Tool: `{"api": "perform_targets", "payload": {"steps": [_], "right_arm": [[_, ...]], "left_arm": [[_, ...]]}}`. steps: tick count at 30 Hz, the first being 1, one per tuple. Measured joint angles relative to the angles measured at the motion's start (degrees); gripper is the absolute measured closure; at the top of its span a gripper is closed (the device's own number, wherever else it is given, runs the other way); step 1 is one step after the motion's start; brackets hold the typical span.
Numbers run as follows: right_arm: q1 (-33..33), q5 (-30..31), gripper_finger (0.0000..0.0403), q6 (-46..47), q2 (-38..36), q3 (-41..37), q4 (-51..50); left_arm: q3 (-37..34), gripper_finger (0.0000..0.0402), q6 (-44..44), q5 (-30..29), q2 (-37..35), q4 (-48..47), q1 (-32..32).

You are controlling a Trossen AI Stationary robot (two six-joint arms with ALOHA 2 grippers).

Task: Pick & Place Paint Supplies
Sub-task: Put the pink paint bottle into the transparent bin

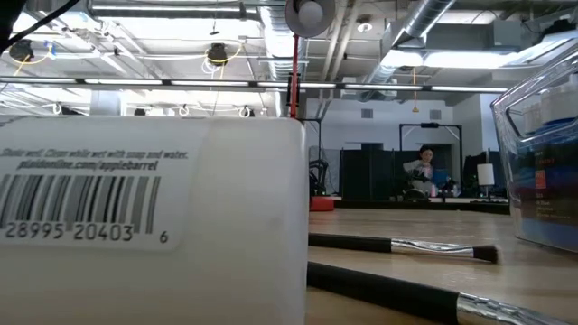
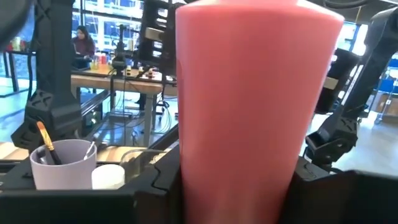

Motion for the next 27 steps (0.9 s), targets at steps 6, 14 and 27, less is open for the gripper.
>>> {"api": "perform_targets", "payload": {"steps": [6, 14, 27], "right_arm": [[-2.4, 0.0, 0.0112, 0.5, 0.0, 0.0, 0.1], [-6.2, -4.6, 0.0112, 0.1, 0.0, 0.0, 1.1], [-7.7, -8.1, 0.0112, -7.4, 0.0, 0.0, 5.1]], "left_arm": [[0.0, 0.0275, 0.0, -0.2, 0.0, -0.5, 0.0], [0.0, 0.0275, 0.1, -0.4, 0.0, -1.5, 0.1], [0.0, 0.0275, 0.1, 0.0, 0.0, -2.3, 0.1]]}}
